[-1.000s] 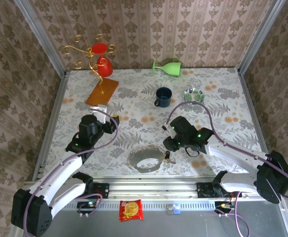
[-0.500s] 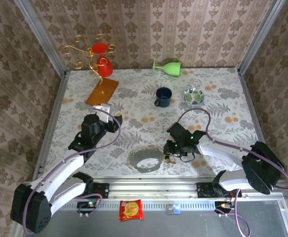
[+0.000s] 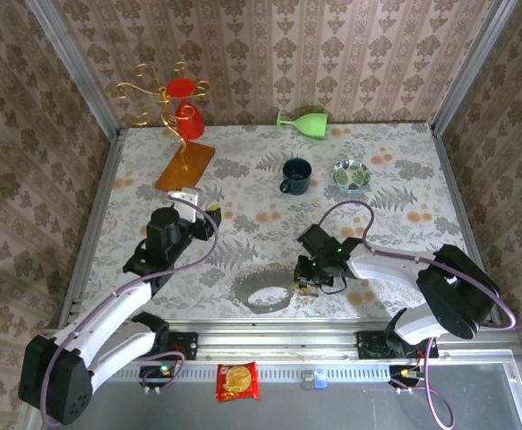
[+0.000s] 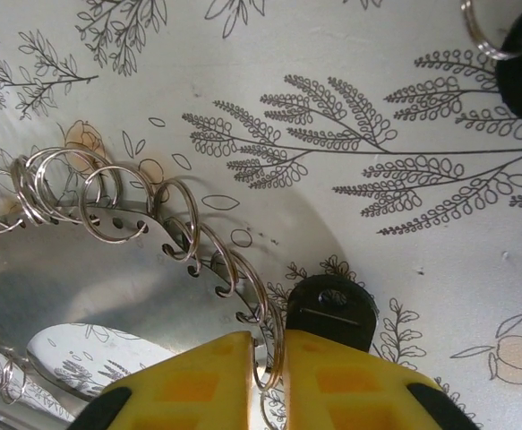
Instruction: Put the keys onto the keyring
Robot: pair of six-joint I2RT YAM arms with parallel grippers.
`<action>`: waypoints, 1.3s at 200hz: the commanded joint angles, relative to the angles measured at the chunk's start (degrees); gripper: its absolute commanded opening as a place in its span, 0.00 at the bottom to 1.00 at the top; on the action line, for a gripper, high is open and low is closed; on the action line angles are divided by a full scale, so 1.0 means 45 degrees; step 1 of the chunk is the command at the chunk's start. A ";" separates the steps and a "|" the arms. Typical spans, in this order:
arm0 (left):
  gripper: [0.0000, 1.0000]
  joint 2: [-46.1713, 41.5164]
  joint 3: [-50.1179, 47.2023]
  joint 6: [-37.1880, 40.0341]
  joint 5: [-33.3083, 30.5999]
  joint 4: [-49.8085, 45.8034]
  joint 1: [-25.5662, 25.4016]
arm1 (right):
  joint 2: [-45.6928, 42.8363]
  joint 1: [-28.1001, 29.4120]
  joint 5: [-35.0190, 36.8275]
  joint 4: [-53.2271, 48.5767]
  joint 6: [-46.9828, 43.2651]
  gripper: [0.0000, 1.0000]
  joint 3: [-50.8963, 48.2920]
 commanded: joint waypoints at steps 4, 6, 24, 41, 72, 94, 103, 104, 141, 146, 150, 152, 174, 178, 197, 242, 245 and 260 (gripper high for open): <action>0.67 -0.0189 -0.0026 0.0217 -0.0128 0.0156 -0.0069 | 0.0048 0.0063 0.0012 0.0011 0.0260 0.13 -0.0156; 0.67 -0.0185 -0.0031 0.0202 -0.0123 0.0149 -0.0062 | 0.0039 0.0056 0.0023 -0.0002 0.0250 0.13 -0.0157; 0.67 -0.0219 -0.0009 0.0240 -0.0147 0.0128 -0.0061 | 0.0020 0.0073 0.0084 -0.0068 0.0234 0.10 -0.0155; 0.67 -0.0272 -0.0013 0.0275 -0.0183 0.0113 -0.0062 | -0.0028 0.0074 0.0129 -0.0138 0.0198 0.06 -0.0148; 0.67 -0.0414 -0.0016 0.0386 -0.0255 0.0051 -0.0065 | -0.0354 0.0076 0.0222 -0.0477 -0.0125 0.00 0.0012; 0.67 -0.0567 0.0002 0.0561 -0.0275 0.0011 -0.0060 | -0.0872 0.0113 0.0454 -0.1139 -0.1006 0.00 0.0442; 0.67 -0.0622 0.0017 0.0602 -0.0276 0.0009 -0.0060 | -0.1284 0.0155 0.0577 -0.1466 -0.1529 0.00 0.0713; 0.67 -0.0624 0.0011 0.0625 -0.0270 0.0010 -0.0060 | -0.1317 0.0163 0.0598 -0.1482 -0.1598 0.00 0.0756; 0.67 -0.1015 0.0006 0.0892 -0.0243 0.0005 -0.0094 | -0.2206 0.0380 0.1159 -0.2507 -0.4045 0.00 0.1938; 0.67 -0.1095 0.0006 0.0945 -0.0222 -0.0020 -0.0104 | -0.2307 0.0414 0.1281 -0.2665 -0.4533 0.00 0.2127; 0.67 -0.1156 0.0006 0.1027 -0.0216 -0.0026 -0.0099 | -0.2384 0.0421 0.1318 -0.2745 -0.4914 0.00 0.2284; 0.67 -0.1193 0.0006 0.1069 -0.0208 -0.0028 -0.0109 | -0.2424 0.0438 0.1321 -0.2762 -0.5071 0.00 0.2357; 0.67 -0.1617 0.0022 0.1504 -0.0130 -0.0022 -0.0139 | -0.2839 0.0528 0.1829 -0.3279 -0.7224 0.00 0.3200; 0.67 -0.1702 0.0025 0.1608 -0.0106 -0.0028 -0.0148 | -0.2898 0.0541 0.1917 -0.3327 -0.7678 0.00 0.3342; 0.66 -0.2108 0.0101 0.2120 0.0068 -0.0028 -0.0175 | -0.2961 0.0542 0.2116 -0.3453 -0.9621 0.00 0.4004; 0.65 -0.2856 0.0298 0.3834 0.0489 -0.0729 -0.0196 | -0.2553 0.0567 0.1159 -0.2794 -1.3216 0.00 0.4817; 0.65 -0.2880 0.0313 0.3958 0.0545 -0.0812 -0.0197 | -0.2553 0.0576 0.0974 -0.2578 -1.3406 0.00 0.4852; 0.64 -0.2985 0.0488 0.4606 0.1047 -0.1277 -0.0196 | -0.2469 0.0551 0.0383 -0.2104 -1.4367 0.00 0.4913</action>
